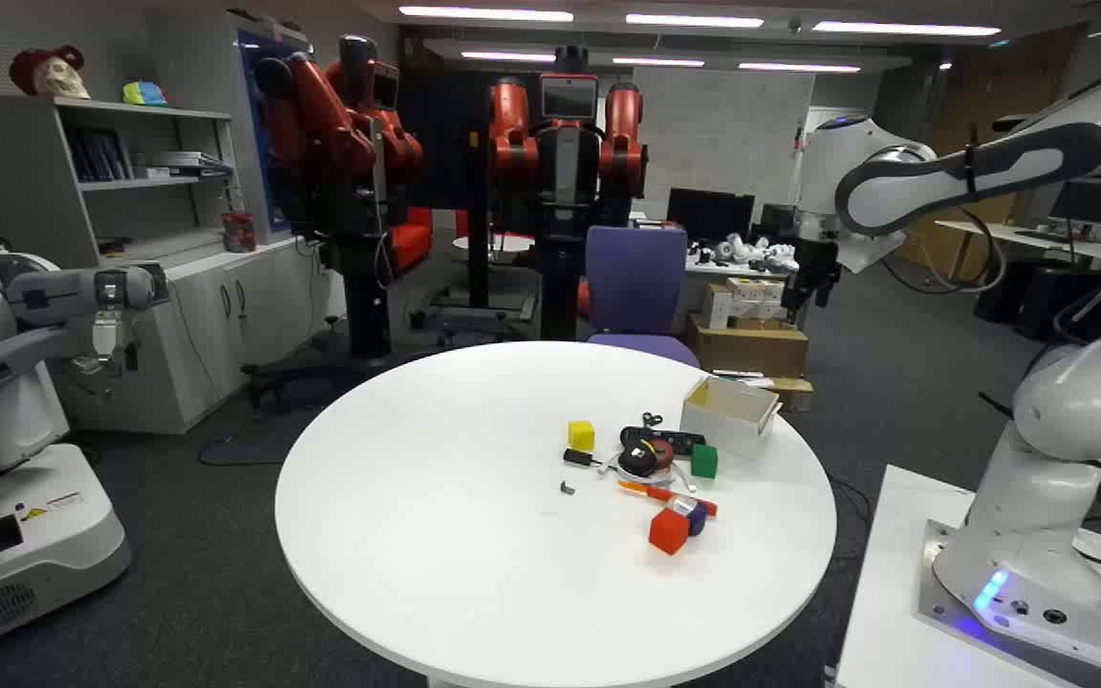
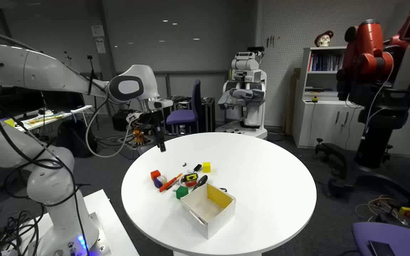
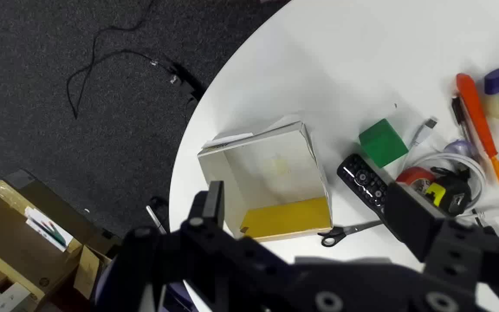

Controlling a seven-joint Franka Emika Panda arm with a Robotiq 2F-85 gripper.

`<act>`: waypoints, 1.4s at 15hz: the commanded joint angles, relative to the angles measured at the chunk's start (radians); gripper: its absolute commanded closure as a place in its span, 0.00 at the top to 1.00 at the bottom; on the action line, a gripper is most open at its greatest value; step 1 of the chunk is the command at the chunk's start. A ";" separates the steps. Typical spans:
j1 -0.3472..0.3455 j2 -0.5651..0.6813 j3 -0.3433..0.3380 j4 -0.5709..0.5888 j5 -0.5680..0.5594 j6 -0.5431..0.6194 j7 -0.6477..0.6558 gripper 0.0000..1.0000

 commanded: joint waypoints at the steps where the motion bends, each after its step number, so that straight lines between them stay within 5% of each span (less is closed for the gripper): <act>1: 0.016 0.002 -0.014 0.003 -0.009 -0.005 0.007 1.00; 6: 0.035 0.017 -0.001 -0.006 0.004 0.018 0.015 1.00; 9: 0.134 0.096 0.024 -0.012 0.051 0.088 -0.038 1.00; 12: 0.199 0.225 0.079 -0.014 0.036 0.263 -0.011 1.00; 15: 0.193 0.393 0.114 0.000 -0.030 0.410 0.010 1.00; 21: 0.190 0.670 0.049 0.079 -0.091 0.486 -0.057 1.00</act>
